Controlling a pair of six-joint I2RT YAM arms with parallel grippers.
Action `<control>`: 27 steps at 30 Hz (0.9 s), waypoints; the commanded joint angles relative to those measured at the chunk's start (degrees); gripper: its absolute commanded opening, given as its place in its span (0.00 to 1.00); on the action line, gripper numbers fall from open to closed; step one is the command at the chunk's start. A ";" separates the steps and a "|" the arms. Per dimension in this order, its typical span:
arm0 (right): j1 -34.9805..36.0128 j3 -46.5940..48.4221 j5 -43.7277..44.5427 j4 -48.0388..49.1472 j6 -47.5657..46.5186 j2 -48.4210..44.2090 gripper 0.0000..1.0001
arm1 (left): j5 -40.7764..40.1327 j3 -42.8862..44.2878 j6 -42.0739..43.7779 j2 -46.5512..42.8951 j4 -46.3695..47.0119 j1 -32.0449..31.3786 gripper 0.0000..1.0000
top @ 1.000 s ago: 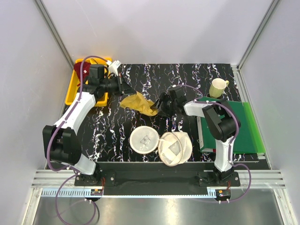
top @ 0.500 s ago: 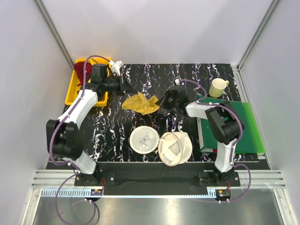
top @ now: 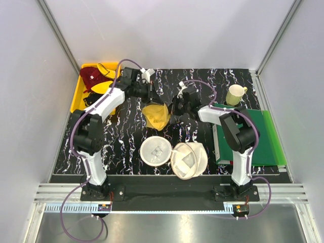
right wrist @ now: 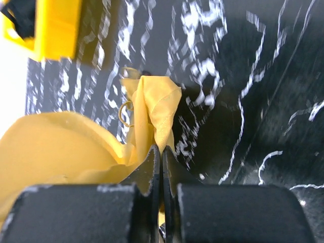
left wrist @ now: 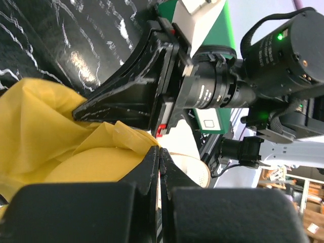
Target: Place the bra in the laundry bag and zip it closed
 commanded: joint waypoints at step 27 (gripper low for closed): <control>-4.65 -5.48 1.25 -14.01 6.93 -10.61 0.97 | -9.20 8.52 0.96 15.70 -4.45 -2.06 0.00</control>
